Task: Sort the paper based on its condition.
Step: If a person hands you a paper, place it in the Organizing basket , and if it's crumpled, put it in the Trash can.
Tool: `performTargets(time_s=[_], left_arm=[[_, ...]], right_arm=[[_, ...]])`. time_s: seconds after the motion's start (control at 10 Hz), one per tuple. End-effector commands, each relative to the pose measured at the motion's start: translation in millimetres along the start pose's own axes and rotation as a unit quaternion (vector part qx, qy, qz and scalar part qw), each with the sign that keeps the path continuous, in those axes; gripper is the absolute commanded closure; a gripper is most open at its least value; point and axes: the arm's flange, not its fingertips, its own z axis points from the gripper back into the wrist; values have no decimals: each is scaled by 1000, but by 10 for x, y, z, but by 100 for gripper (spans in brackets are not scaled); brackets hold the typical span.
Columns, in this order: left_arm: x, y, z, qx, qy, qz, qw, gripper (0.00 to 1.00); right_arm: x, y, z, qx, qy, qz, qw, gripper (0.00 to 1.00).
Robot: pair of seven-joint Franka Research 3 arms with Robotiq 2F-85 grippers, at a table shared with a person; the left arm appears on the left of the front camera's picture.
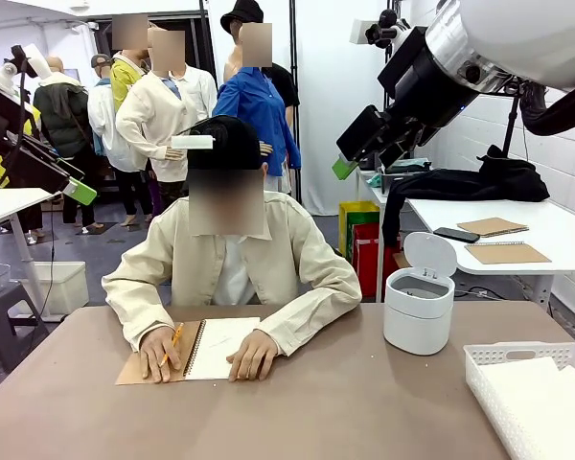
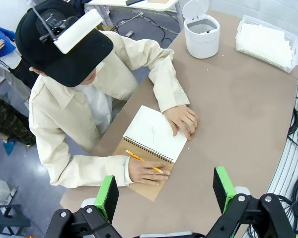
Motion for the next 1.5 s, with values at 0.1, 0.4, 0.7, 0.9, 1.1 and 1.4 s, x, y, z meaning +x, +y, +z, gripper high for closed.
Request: performTargets(time_s=[0.1, 0.4, 0.7, 0.9, 1.1, 1.4], left_arm=[[-2, 6, 13, 0, -2, 0, 1000, 0], [-2, 6, 13, 0, -2, 0, 1000, 0], [-2, 6, 13, 0, -2, 0, 1000, 0], [-2, 6, 13, 0, -2, 0, 1000, 0], [-2, 6, 13, 0, -2, 0, 1000, 0], [-2, 6, 13, 0, -2, 0, 1000, 0]], right_arm=[[0, 13, 1, 0, 0, -7, 1000, 0], [-43, -17, 8, 1, -4, -15, 1000, 0], [-77, -53, -13, 6, 3, -22, 1000, 0], [-5, -22, 16, 1, -2, -6, 1000, 0], [-5, -22, 16, 1, -2, -6, 1000, 0], [-5, -22, 16, 1, -2, -6, 1000, 0]])
